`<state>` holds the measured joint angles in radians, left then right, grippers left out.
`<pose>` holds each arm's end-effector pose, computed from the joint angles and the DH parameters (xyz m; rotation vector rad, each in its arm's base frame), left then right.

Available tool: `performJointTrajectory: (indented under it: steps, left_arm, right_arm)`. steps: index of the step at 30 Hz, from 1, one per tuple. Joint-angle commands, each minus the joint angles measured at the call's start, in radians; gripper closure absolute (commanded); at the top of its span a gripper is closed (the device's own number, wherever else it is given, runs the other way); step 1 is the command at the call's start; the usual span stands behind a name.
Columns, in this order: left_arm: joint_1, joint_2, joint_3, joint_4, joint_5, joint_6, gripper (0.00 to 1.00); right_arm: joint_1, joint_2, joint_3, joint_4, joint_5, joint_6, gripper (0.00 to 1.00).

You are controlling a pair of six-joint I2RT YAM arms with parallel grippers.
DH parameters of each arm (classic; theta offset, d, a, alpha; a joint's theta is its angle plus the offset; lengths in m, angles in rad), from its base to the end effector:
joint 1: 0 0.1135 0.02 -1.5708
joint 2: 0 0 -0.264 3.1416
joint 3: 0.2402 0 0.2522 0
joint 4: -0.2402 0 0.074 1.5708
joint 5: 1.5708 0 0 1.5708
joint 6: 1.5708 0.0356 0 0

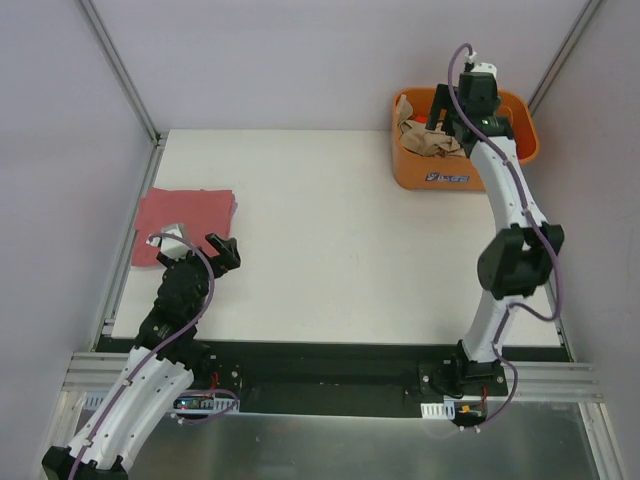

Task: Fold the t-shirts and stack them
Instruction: Grab crumpled tshirt from bin with the right arm

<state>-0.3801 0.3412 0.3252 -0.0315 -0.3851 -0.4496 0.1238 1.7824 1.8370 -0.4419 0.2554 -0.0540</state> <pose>0.1201 -0.0336 0.2528 -0.3523 1.5861 -0.3289 0.4151 0.0426 0.4039 -0.0055 1.9503 -0.2038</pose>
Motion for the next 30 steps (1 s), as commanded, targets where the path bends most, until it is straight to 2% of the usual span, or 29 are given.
performJointTrajectory:
  steps: [1, 4, 5, 7, 11, 13, 15, 21, 22, 23, 27, 28, 29, 30]
  left_arm:
    - [-0.003, 0.035, -0.008, 0.05, -0.086, 0.032, 0.01]
    - [-0.003, 0.047, -0.006, 0.048, -0.08, 0.035, 0.01]
    - [-0.003, 0.047, -0.005, 0.05, -0.077, 0.037, 0.01]
    - [-0.003, 0.048, -0.008, 0.05, -0.074, 0.035, 0.01]
    - [-0.003, 0.047, -0.012, 0.05, -0.074, 0.032, 0.01]
    - [-0.003, 0.05, -0.012, 0.05, -0.077, 0.032, 0.01]
    - [-0.003, 0.05, -0.015, 0.05, -0.093, 0.034, 0.01]
    - [-0.003, 0.041, -0.02, 0.048, -0.113, 0.035, 0.01]
    - [-0.003, 0.036, -0.018, 0.048, -0.123, 0.035, 0.01]
    - [-0.003, 0.035, -0.021, 0.048, -0.132, 0.035, 0.01]
    - [-0.003, 0.022, -0.026, 0.048, -0.141, 0.037, 0.01]
    - [-0.003, 0.018, -0.028, 0.047, -0.143, 0.037, 0.01]
    - [-0.003, 0.016, -0.026, 0.047, -0.144, 0.035, 0.01]
    - [-0.003, 0.013, -0.029, 0.047, -0.144, 0.034, 0.01]
  right_arm:
    - [-0.013, 0.283, 0.336, -0.078, 0.082, -0.148, 0.04]
    - [-0.024, 0.51, 0.618, -0.115, 0.134, -0.228, 0.04]
    - [-0.032, 0.562, 0.658, -0.106, 0.149, -0.253, 0.04]
    - [-0.045, 0.606, 0.65, -0.043, 0.156, -0.271, 0.04]
    - [-0.088, 0.64, 0.524, 0.1, 0.101, -0.254, 0.04]
    - [-0.11, 0.692, 0.556, 0.085, 0.075, -0.21, 0.04]
    - [-0.119, 0.741, 0.594, 0.066, -0.016, -0.178, 0.04]
    - [-0.119, 0.824, 0.649, 0.086, -0.157, -0.162, 0.01]
    - [-0.119, 0.822, 0.64, 0.101, -0.172, -0.15, 0.07]
    - [-0.121, 0.813, 0.625, 0.123, -0.194, -0.149, 0.23]
    - [-0.121, 0.779, 0.585, 0.173, -0.246, -0.147, 0.56]
    - [-0.121, 0.775, 0.591, 0.173, -0.245, -0.148, 0.66]
    - [-0.119, 0.767, 0.597, 0.17, -0.245, -0.149, 0.82]
    - [-0.121, 0.756, 0.597, 0.17, -0.236, -0.149, 0.9]
